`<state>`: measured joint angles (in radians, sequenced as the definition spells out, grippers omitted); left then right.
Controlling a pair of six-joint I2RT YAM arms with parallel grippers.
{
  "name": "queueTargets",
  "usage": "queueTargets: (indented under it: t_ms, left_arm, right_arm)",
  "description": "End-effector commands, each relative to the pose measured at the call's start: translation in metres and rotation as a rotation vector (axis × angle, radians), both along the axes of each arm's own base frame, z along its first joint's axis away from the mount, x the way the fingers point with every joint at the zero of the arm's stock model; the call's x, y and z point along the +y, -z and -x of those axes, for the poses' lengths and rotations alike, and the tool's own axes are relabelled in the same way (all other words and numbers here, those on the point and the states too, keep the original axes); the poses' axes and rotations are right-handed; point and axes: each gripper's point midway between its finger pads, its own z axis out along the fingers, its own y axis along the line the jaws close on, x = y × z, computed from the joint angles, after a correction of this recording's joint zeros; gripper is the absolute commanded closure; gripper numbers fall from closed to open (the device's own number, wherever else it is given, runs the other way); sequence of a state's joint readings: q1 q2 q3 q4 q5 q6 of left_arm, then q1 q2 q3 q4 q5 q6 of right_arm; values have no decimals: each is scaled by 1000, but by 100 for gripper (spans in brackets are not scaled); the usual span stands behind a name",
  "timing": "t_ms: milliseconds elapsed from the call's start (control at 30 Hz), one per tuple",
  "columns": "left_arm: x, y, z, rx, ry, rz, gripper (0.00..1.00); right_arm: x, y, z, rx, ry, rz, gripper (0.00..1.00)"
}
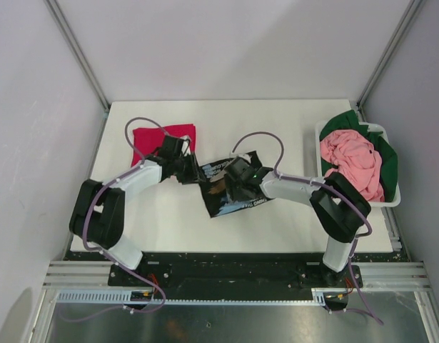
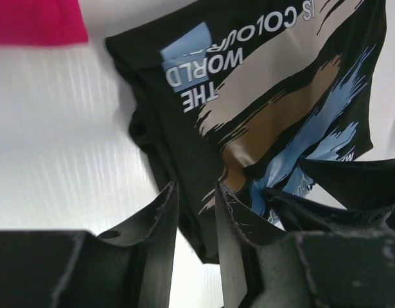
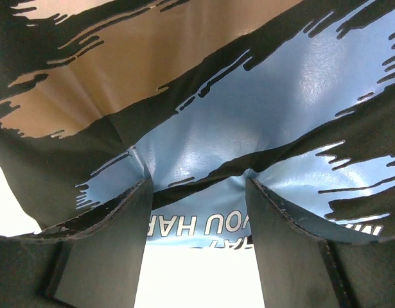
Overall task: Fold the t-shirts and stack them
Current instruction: Put the neatly folded tshirt into the corner of the board with both arms
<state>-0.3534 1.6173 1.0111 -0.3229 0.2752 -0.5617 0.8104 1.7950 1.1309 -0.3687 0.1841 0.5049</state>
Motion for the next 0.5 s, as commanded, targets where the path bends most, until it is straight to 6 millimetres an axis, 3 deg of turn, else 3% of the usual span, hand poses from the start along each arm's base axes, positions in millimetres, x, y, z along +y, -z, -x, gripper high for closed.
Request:
queueTargets:
  t_ms: [0, 100, 333, 467]
  left_arm:
    - [-10, -14, 23, -20, 28, 85, 68]
    - [-11, -10, 43, -6, 49, 91, 69]
    - [-4, -14, 91, -26, 42, 112, 68]
    - [-7, 0, 120, 6, 78, 81, 68]
  right_arm:
    - [16, 7, 36, 92, 36, 0, 35]
    - [14, -2, 38, 96, 65, -13, 35]
    - [16, -48, 28, 39, 94, -137, 35]
    - [7, -62, 13, 10, 121, -168, 34]
